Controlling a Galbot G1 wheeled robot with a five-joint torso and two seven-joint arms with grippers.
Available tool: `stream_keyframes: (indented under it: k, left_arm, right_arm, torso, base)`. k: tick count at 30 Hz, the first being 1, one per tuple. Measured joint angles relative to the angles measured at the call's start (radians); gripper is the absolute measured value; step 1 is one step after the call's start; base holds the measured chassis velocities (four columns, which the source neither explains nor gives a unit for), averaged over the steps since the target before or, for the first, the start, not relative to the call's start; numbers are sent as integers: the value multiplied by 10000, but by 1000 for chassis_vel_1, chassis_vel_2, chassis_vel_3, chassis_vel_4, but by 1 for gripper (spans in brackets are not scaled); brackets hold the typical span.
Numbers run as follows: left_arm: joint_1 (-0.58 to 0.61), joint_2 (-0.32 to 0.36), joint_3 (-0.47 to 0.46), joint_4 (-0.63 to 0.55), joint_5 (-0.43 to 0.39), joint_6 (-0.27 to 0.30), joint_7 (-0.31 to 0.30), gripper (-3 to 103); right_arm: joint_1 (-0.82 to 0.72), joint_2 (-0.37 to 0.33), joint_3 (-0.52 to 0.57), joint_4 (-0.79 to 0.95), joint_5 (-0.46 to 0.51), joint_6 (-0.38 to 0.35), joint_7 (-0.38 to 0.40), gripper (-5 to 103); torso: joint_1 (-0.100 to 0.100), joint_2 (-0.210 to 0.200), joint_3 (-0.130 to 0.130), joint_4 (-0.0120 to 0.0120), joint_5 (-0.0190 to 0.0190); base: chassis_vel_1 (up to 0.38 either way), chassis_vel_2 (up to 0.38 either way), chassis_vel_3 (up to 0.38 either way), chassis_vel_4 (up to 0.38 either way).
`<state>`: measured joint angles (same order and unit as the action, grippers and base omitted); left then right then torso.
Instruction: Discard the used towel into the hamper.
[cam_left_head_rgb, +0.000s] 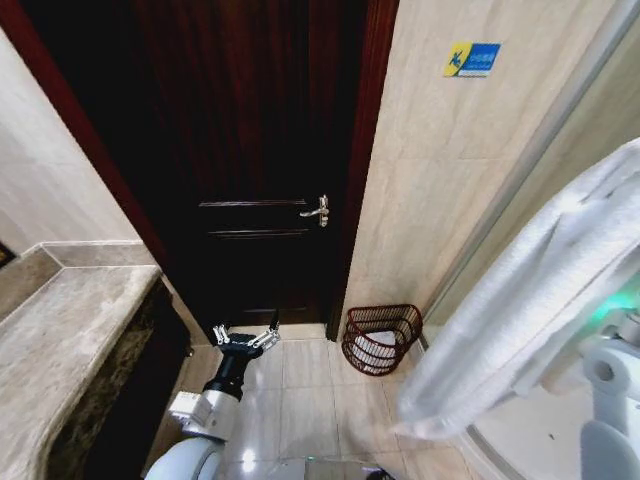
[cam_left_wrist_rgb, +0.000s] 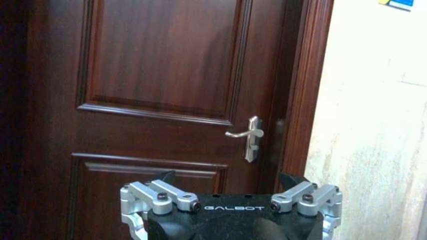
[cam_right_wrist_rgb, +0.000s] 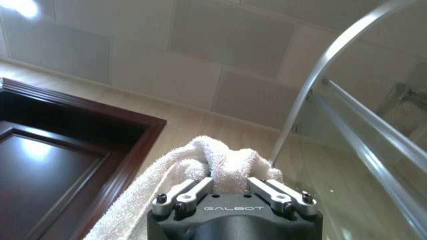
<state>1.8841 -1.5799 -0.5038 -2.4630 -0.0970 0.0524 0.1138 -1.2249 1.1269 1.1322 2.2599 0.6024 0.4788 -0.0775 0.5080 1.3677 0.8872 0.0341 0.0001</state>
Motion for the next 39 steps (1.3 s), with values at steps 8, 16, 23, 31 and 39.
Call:
stream_keyframes:
  k: [8, 16, 23, 31, 39]
  left_arm:
    - [-1, 0, 0, 0, 0, 0, 0, 100]
    - [0, 0, 0, 0, 0, 0, 0, 100]
    - [0, 0, 0, 0, 0, 0, 0, 100]
    - [0, 0, 0, 0, 0, 0, 0, 100]
    - [0, 0, 0, 0, 0, 0, 0, 100]
  right_arm:
    - [730, -379, -242, -639, 616, -6, -262, 8]
    - [1804, -750, -1166, -1378, 1633, -273, -593, 8]
    - [2515, -455, -2162, -1979, 1818, -551, -499, 8]
    - [3169, -75, -3085, -2938, 1736, -395, -572, 8]
    - [3594, 81, -3403, -4021, 1630, -216, -721, 8]
  torso:
    - [7, -4, 3, 3, 1]
    - [-10, 1, -3, 0, -3]
    - [-4, 0, -1, 0, 0]
    - [-1, 0, 0, 3, -2]
    - [-3, -1, 0, -1, 4]
  base:
    - [-103, 119, 110, -108]
    - [-4, 13, 7, -5]
    - [0, 0, 0, 0]
    - [0, 0, 0, 0]
    - [0, 0, 0, 0]
